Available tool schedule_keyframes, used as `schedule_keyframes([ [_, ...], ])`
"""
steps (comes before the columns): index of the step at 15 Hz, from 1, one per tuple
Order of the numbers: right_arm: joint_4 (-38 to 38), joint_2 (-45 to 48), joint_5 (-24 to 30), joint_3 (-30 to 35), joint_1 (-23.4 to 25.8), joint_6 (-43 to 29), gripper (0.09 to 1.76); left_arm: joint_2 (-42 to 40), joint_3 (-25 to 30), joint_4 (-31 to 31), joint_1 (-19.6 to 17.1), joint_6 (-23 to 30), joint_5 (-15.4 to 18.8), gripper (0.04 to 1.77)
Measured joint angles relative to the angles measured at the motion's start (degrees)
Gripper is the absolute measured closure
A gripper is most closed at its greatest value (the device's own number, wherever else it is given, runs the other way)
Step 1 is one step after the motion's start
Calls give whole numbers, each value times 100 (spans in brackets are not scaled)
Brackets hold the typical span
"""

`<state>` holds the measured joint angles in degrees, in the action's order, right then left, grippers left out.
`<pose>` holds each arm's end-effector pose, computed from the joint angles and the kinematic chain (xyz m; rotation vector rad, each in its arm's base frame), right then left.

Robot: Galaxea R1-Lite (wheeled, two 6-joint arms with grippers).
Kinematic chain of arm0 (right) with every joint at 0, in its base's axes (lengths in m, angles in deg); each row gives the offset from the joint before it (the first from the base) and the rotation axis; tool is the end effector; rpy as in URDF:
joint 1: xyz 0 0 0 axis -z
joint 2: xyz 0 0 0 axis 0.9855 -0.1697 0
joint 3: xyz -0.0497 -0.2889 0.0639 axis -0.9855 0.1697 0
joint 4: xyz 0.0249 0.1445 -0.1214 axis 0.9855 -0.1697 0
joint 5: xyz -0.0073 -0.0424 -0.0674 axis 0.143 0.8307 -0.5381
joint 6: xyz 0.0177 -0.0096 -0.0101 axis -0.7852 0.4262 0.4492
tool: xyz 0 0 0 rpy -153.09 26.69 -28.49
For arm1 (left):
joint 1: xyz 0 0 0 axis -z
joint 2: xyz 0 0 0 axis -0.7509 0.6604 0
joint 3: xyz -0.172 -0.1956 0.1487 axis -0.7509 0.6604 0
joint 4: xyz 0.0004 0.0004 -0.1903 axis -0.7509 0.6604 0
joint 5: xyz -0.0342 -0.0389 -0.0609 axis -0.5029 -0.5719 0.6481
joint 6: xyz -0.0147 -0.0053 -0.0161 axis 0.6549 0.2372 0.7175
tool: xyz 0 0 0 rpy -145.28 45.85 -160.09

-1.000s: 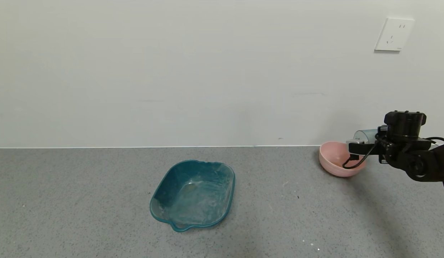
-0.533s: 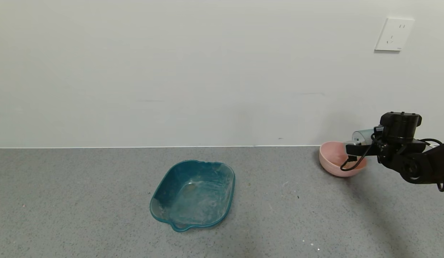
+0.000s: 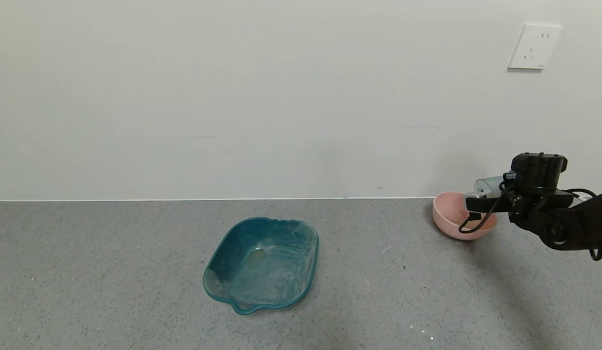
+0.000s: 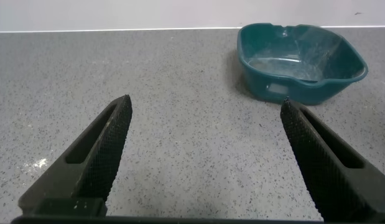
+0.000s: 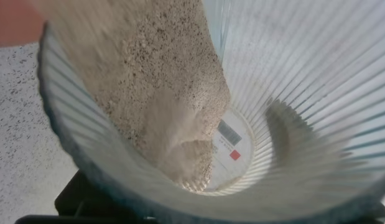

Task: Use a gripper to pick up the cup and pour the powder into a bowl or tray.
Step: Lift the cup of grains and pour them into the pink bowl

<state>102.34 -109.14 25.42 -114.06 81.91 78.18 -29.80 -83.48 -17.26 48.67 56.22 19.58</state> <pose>0.4079 -0.0241 0.1215 -1.8186 0.7275 -0.1818 -0.0230 0.0000 0.0756 -0.0001 -0.0025 0.0000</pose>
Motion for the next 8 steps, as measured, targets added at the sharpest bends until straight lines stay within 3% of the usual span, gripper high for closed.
schedule_keyframes([
  [8, 5, 11, -2, 9, 21, 24, 53, 0, 0, 0, 0, 0, 0, 9],
])
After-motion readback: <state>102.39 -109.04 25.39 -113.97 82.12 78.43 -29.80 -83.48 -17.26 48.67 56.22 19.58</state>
